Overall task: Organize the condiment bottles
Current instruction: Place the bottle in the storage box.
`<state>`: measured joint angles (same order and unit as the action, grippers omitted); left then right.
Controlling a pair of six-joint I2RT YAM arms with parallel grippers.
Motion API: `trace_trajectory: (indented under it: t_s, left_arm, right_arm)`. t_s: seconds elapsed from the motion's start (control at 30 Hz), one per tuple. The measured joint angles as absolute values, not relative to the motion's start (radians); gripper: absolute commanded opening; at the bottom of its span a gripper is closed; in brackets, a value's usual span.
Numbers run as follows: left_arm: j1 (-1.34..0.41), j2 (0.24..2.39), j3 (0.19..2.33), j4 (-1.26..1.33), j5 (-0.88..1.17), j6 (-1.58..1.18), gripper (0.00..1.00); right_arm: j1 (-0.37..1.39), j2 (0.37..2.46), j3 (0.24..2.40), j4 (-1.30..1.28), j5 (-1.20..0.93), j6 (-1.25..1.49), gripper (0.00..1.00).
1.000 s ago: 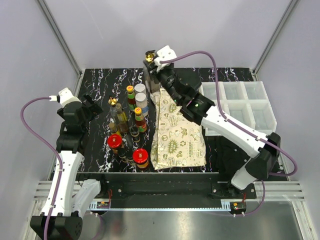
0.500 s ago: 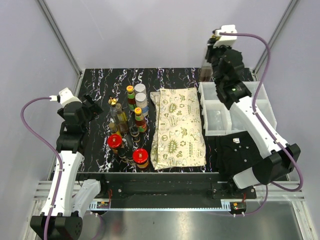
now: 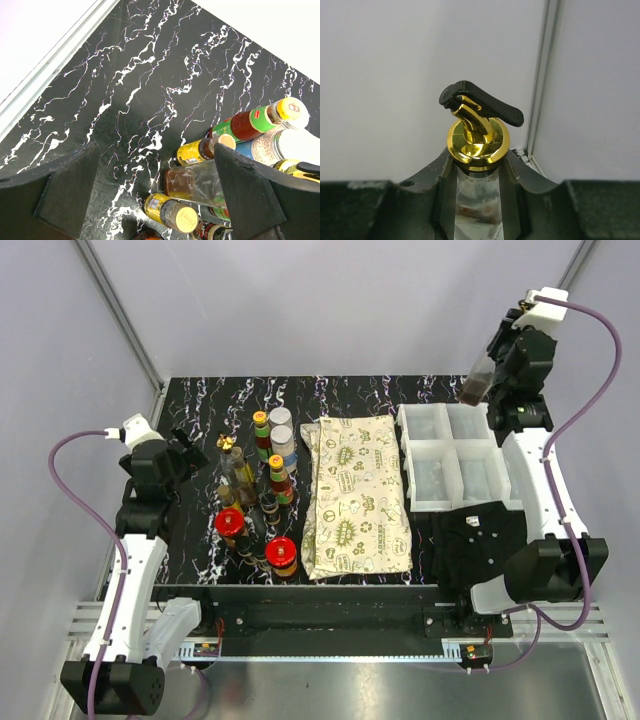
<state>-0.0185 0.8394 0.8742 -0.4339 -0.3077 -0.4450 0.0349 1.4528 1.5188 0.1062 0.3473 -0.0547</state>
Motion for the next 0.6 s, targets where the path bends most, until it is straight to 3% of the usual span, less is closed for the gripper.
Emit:
trace_trajectory:
  t_s: [0.37, 0.6]
  left_arm:
    - [-0.024, 0.873, 0.874, -0.436, -0.304, -0.448, 0.99]
    - [-0.024, 0.886, 0.874, -0.441, -0.305, -0.458, 0.99]
  right_arm:
    - [-0.194, 1.599, 1.520, 0.164, 0.216, -0.030, 0.00]
    - [-0.249, 1.741, 1.527, 0.175, 0.232, 0.004, 0.00]
